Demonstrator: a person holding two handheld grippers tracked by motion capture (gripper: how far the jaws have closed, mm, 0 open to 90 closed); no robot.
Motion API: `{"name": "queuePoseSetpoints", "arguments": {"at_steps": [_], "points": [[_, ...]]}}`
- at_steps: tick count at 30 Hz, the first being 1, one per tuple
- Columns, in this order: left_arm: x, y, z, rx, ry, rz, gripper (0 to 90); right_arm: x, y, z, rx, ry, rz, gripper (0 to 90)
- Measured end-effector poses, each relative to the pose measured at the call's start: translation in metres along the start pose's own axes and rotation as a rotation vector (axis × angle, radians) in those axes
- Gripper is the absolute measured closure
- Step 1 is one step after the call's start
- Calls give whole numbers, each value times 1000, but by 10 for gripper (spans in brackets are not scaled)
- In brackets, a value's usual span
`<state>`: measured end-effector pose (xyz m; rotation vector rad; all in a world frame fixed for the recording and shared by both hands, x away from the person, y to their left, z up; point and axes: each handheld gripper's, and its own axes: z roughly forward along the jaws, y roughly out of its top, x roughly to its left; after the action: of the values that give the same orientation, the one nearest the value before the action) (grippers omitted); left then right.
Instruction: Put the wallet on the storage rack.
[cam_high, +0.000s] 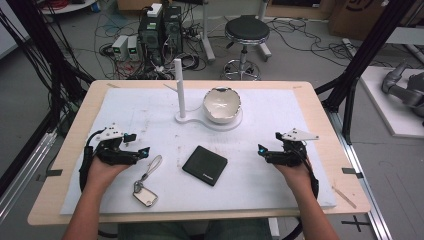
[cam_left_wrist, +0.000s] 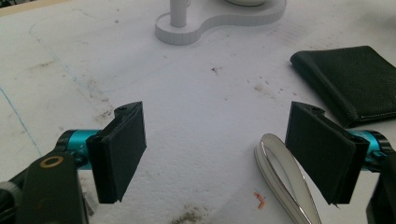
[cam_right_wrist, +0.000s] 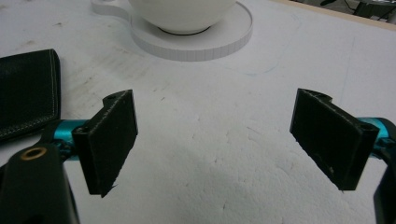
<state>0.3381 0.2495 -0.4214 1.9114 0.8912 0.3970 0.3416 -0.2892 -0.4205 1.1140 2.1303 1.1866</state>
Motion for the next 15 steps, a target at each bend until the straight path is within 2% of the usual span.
{"name": "queuePoseSetpoints", "arguments": {"at_steps": [3,10,12,15], "points": [[0,0,1,6,-1,-5,204,0,0,1,10,-1,-7,150],[-7,8,8,-4,-35,-16,204,-1,-3,-1,22,-16,-17,151],[-12,15,16,2,-58,0,204,-1,-4,-3,29,-22,-23,151],[-16,19,23,5,-72,13,204,-2,-7,-7,27,-30,-26,151]]}}
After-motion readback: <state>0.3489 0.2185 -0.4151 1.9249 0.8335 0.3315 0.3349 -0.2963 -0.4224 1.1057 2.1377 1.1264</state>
